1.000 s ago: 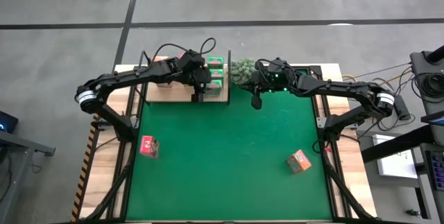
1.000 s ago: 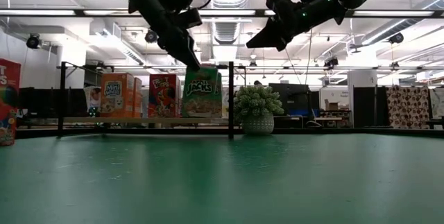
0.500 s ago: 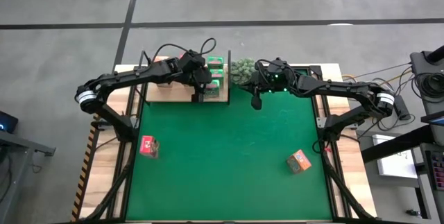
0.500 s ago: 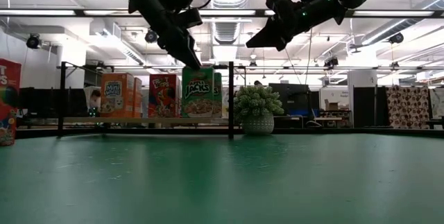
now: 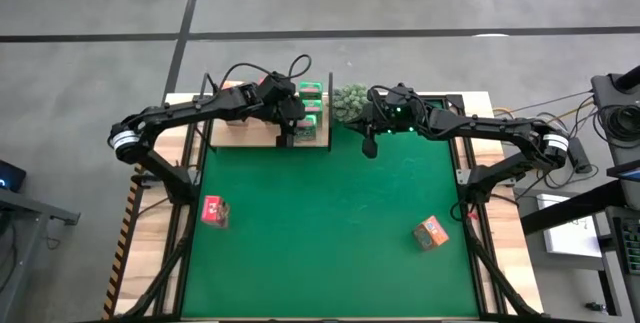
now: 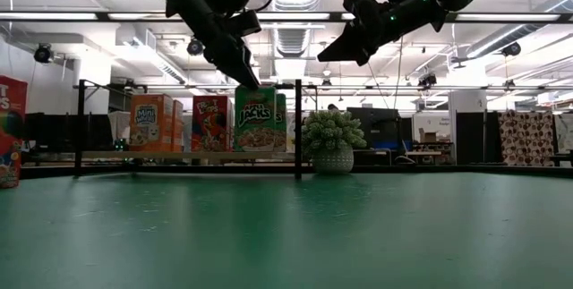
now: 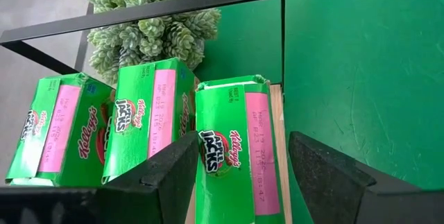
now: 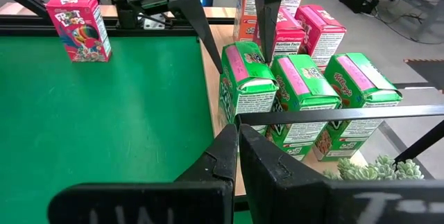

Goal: Stack cereal on shelf
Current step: Put the green cereal box on the shelf aligned with the other green cereal box

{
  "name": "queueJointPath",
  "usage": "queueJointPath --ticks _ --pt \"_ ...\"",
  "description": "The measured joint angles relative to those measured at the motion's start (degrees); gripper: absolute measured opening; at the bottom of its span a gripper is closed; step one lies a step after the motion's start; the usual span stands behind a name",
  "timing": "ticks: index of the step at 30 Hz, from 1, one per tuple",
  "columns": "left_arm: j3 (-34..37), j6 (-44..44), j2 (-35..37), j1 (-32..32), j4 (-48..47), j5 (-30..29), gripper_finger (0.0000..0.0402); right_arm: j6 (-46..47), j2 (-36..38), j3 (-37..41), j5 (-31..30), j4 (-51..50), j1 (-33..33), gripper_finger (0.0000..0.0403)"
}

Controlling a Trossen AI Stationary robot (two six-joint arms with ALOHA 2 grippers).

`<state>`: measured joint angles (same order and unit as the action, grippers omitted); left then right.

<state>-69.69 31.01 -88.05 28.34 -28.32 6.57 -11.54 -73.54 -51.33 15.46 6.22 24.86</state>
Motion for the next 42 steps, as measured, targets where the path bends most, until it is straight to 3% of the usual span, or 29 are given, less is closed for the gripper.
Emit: queueJointPath --ticks 8,20,33,38,42 --pt "0.0 -1.18 0.0 0.0 0.01 0.0 0.021 0.21 0.0 0.0 0.0 0.0 0.0 0.0009" --pt "0.0 -0.6 0.33 -0.01 -0.16 -3.06 0.0261 0.05 0.02 0.0 0.0 -0.04 0.0 0.0009" --pt "0.0 -0.08 4.4 -0.44 -4.37 -3.02 0.0263 0.27 0.02 0.0 0.0 -0.04 0.0 0.0009" --pt "0.03 -2.05 9.14 -0.68 -7.34 -3.02 0.0247 0.09 0.02 0.0 0.0 -0.04 0.0 0.0009" --pt "3.13 -3.35 11.93 -0.68 -7.16 -3.14 0.0203 0.05 0.02 0.0 0.0 -0.04 0.0 0.0009"
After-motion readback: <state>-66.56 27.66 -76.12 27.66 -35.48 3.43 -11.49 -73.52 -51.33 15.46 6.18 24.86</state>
